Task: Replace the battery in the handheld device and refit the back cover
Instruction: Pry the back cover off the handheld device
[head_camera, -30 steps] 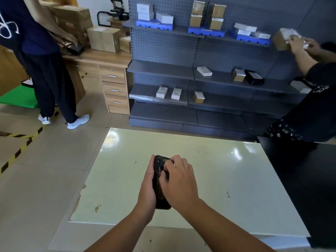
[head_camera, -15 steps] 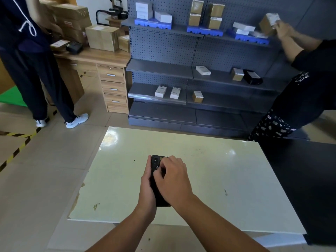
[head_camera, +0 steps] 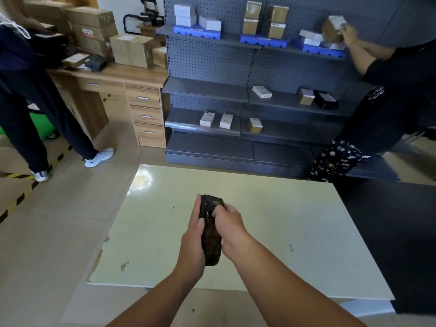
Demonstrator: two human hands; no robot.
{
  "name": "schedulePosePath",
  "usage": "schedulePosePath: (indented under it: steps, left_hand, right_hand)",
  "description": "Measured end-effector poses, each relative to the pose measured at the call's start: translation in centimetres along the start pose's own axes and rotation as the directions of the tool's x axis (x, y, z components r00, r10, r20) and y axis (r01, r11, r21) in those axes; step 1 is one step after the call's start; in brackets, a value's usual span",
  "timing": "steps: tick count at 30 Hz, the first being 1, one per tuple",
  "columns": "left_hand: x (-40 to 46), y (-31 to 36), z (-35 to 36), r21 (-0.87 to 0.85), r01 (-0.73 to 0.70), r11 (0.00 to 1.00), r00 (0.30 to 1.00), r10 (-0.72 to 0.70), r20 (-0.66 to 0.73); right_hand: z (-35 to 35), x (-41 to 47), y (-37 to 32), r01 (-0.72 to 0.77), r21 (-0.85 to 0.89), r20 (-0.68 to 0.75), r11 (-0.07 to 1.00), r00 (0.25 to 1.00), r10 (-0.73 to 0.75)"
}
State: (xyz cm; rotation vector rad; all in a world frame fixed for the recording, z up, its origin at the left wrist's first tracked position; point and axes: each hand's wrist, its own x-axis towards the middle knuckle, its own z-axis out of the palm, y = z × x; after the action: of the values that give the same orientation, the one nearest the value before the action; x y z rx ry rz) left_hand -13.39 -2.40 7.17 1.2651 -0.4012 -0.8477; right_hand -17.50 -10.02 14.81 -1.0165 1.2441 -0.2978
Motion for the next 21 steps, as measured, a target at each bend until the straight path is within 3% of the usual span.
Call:
schedulePosePath:
  steps: [5,12,16,21]
  left_hand:
    - [-0.3,0.6,-0.1,0.041,-0.014,0.999,1.000,0.014,0.003]
    - [-1.0,1.3,1.2,0.014,0.089,0.996,0.991,-0.087,-0.098]
    - [-1.2,2.5,1.8,0.018,0.157,0.987,0.980,-0.154,-0.128]
    - [-1.5,3.3,2.2,-0.009,0.244,0.970,0.964,-0.244,-0.108]
  right_hand:
    - [0.0,-0.5,-0.2,-0.068,0.068,0.017,0.995,0.998,0.067]
    - [0.6,-1.8,0.7,0.076,0.140,-0.170,0.987,0.984,-0.051]
    - [0.7,-2.5,0.3,0.137,0.180,-0.206,0.974,0.973,-0.099]
    - [0.3,-1.8,-0.4,0.039,0.170,-0.181,0.985,0.983,-0.008]
